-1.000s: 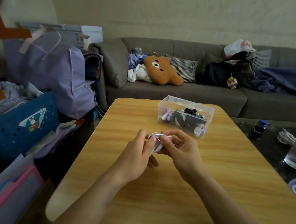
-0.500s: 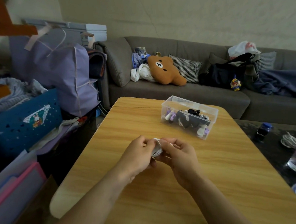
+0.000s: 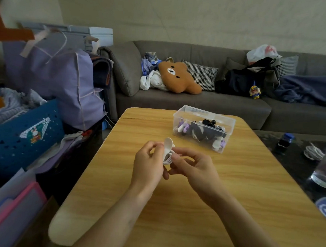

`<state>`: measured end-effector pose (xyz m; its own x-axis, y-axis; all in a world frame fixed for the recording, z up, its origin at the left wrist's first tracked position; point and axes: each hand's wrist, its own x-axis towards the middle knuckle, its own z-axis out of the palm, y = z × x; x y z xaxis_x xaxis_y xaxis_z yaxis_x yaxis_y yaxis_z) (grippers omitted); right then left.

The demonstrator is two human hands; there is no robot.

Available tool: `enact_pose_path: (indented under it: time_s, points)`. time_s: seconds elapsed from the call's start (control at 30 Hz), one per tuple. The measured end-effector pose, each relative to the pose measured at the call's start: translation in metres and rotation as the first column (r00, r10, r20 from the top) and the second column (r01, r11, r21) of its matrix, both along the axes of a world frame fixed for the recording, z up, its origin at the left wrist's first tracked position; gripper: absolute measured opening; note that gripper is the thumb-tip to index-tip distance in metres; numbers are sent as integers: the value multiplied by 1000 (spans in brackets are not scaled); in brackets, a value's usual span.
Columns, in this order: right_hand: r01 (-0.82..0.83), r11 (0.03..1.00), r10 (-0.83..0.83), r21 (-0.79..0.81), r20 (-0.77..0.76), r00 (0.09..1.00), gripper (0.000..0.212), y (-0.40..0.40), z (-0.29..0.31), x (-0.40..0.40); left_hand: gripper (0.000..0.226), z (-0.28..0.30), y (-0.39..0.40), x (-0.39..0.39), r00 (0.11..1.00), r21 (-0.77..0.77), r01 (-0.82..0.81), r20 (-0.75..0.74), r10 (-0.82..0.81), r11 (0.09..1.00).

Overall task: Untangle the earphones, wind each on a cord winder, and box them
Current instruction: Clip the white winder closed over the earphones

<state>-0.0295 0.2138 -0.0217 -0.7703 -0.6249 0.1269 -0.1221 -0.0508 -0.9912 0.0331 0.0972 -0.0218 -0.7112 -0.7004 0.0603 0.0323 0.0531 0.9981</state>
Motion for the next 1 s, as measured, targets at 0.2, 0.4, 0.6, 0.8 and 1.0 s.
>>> enact_pose_path:
  time_s: [0.2, 0.4, 0.6, 0.8, 1.0]
  points:
    - [65, 997, -64, -34, 42, 997, 20, -3, -2, 2, 24, -6, 6, -3, 990, -9, -119, -81, 118, 993]
    - [138, 988, -137, -66, 24, 990, 18, -18, -6, 20, 22, -7, 22, -14, 929, 117, -293, -200, 311, 949]
    - [238, 952, -165, -191, 337, 927, 26, -13, -9, 13, 12, 1, 28, -21, 972, 163, 4, -233, 35, 987]
    - [172, 967, -63, -190, 475, 878, 18, -8, -2, 7, 32, -1, 27, -22, 967, 34, 23, -255, -13, 999]
    - [46, 977, 75, -210, 535, 842, 20, -7, 3, 0, 31, -2, 25, -27, 947, 47, 59, -319, -41, 997]
